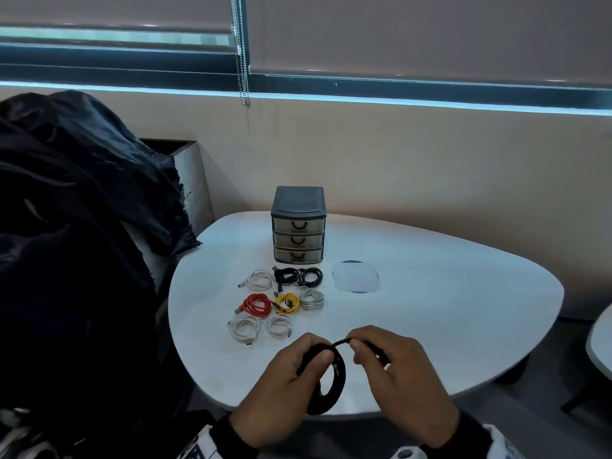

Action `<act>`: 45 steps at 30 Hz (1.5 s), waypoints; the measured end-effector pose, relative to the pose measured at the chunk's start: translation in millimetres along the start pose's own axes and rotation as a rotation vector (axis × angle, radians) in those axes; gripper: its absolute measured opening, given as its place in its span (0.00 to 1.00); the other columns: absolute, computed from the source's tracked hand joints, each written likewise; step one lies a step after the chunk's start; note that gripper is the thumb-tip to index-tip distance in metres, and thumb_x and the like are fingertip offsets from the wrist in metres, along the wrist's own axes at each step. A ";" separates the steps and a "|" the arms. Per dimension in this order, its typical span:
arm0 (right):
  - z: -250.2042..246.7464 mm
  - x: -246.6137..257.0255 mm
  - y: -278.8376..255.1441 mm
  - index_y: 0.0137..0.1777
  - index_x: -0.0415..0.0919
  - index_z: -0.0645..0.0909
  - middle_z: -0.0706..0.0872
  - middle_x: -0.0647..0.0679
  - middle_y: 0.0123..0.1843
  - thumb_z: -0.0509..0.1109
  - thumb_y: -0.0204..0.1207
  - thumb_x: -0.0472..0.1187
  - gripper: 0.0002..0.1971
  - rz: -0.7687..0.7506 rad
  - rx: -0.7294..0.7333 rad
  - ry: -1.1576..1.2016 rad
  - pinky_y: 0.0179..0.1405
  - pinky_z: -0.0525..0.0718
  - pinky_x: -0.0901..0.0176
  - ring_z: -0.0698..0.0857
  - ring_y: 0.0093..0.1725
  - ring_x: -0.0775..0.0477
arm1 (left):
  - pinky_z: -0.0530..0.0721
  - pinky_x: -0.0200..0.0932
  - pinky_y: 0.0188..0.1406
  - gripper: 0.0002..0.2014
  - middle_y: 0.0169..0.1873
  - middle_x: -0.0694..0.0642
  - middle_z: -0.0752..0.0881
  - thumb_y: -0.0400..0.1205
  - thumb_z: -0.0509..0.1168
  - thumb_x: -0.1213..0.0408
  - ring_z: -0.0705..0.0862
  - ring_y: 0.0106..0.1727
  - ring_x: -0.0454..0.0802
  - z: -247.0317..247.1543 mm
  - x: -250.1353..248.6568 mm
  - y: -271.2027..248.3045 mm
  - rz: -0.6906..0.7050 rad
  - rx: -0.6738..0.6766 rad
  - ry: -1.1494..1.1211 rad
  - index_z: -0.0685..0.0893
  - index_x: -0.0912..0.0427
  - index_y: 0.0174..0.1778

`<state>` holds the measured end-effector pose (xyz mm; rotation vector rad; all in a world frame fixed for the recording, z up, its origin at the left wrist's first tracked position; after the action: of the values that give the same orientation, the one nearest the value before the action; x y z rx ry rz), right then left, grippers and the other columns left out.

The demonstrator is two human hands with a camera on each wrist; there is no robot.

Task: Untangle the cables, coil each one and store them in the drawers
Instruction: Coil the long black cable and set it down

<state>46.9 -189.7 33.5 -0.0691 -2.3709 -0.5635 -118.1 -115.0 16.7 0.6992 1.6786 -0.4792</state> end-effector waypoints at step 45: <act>16.6 -8.7 2.8 0.41 0.53 0.87 0.90 0.60 0.37 0.73 0.77 0.36 0.09 0.279 0.097 0.176 0.37 0.82 0.69 0.88 0.40 0.57 | 0.73 0.35 0.31 0.11 0.30 0.48 0.78 0.88 0.59 0.64 0.72 0.30 0.44 7.8 22.4 6.5 -0.117 -0.027 -0.264 0.87 0.58 0.54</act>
<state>43.8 -179.5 17.9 -0.2902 -2.1653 -0.3075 -110.9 -110.9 -6.4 0.4956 1.4786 -0.6037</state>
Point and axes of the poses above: each hand's wrist, its own y-axis towards the middle knuckle, its own z-axis out of the palm, x = y × z, the point moved 2 cm from there along y, towards the middle knuckle
